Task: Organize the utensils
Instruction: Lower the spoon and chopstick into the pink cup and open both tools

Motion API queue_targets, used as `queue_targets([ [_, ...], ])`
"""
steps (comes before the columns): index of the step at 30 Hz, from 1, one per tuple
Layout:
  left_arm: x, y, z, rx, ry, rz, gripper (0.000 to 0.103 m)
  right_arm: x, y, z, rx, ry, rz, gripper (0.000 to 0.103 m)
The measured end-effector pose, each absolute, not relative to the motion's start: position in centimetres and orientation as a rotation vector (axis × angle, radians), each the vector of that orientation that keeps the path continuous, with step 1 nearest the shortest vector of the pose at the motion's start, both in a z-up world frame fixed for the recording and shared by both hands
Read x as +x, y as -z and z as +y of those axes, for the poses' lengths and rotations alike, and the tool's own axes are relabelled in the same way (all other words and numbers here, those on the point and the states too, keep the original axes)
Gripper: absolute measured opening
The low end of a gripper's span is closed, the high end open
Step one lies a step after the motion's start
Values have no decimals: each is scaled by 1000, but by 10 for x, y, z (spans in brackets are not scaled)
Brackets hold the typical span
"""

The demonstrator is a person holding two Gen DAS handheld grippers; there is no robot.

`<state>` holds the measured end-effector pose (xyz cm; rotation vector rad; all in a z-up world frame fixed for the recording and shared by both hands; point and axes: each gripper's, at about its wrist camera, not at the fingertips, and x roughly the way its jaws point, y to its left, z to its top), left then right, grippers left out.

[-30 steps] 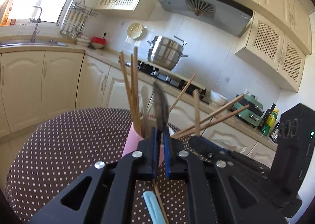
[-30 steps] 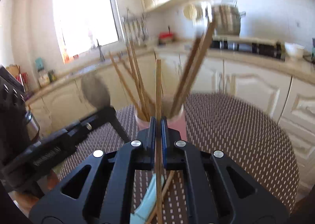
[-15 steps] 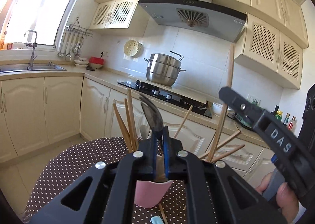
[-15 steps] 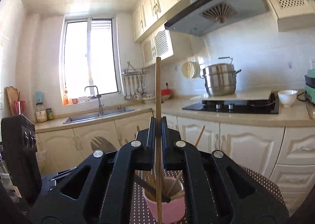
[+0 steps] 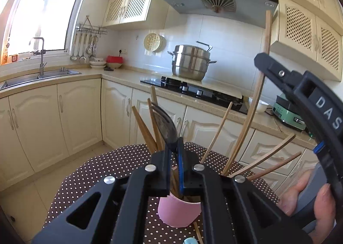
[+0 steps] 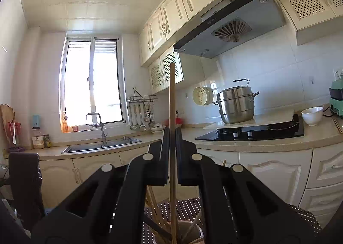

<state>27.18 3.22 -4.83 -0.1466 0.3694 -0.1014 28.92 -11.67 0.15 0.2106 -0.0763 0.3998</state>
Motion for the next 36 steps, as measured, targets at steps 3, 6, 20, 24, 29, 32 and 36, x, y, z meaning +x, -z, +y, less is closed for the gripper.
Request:
queue_targets([
  [3,277,53,31,-141,97,382,6,292,2,-117,218,-392,-82,6],
  [6,281,57,30,-140,104,391,6,293,3,-117,216,-390,-90,6],
  [20,288,63,32,-198,126,385,19,297,2,-111,205,-393,-89,6],
  [24,286,62,34,-216,122,368,28,299,10,-107,188,-390,-53,6],
  [29,283,61,34,-223,102,355,36,296,14,-107,181,-393,-30,6],
  [32,281,60,35,-229,89,350,40,293,16,-105,167,-393,-15,6],
  [36,279,60,35,-215,46,339,47,291,20,-104,145,-388,5,6],
])
